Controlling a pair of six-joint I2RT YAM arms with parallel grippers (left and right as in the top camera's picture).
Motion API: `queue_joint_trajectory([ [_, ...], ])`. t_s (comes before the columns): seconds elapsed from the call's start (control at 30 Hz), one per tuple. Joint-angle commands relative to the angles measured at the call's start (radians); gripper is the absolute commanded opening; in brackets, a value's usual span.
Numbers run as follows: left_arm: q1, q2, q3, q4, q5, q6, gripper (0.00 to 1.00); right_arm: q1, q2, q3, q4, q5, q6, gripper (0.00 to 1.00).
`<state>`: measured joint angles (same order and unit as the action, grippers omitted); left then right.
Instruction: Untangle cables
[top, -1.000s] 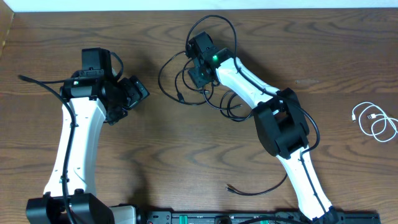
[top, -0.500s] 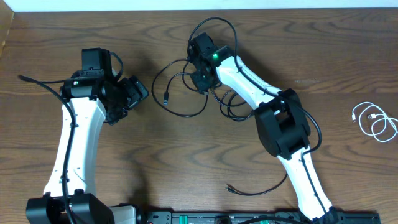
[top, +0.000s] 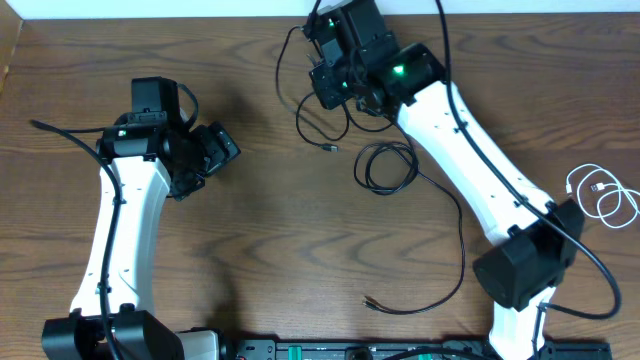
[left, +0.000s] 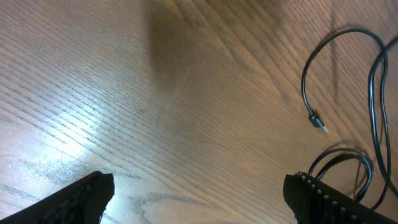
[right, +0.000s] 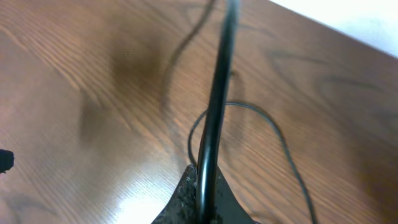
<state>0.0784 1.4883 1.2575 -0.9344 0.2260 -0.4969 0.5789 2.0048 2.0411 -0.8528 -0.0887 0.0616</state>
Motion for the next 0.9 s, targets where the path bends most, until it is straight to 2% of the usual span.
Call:
queue_joint_trajectory([
  [0.0, 0.003, -0.021, 0.011, -0.002, -0.014, 0.007, 0.92, -0.03, -0.095, 0.007, -0.026, 0.148, 0.04, 0.01],
  [0.17, 0.003, -0.021, 0.011, -0.002, -0.015, 0.012, 0.92, -0.14, -0.188, 0.007, -0.132, 0.278, 0.093, 0.01],
  [0.47, 0.003, -0.021, 0.011, -0.004, -0.032, 0.029, 0.92, -0.582, -0.215, 0.006, -0.462, 0.296, 0.276, 0.01],
  [0.7, 0.003, -0.021, 0.011, -0.004, -0.032, 0.03, 0.92, -0.945, -0.193, -0.075, -0.444, 0.294, 0.275, 0.01],
  [0.87, 0.003, -0.021, 0.011, -0.006, -0.032, 0.03, 0.92, -1.105, -0.174, -0.188, -0.349, 0.197, 0.275, 0.01],
])
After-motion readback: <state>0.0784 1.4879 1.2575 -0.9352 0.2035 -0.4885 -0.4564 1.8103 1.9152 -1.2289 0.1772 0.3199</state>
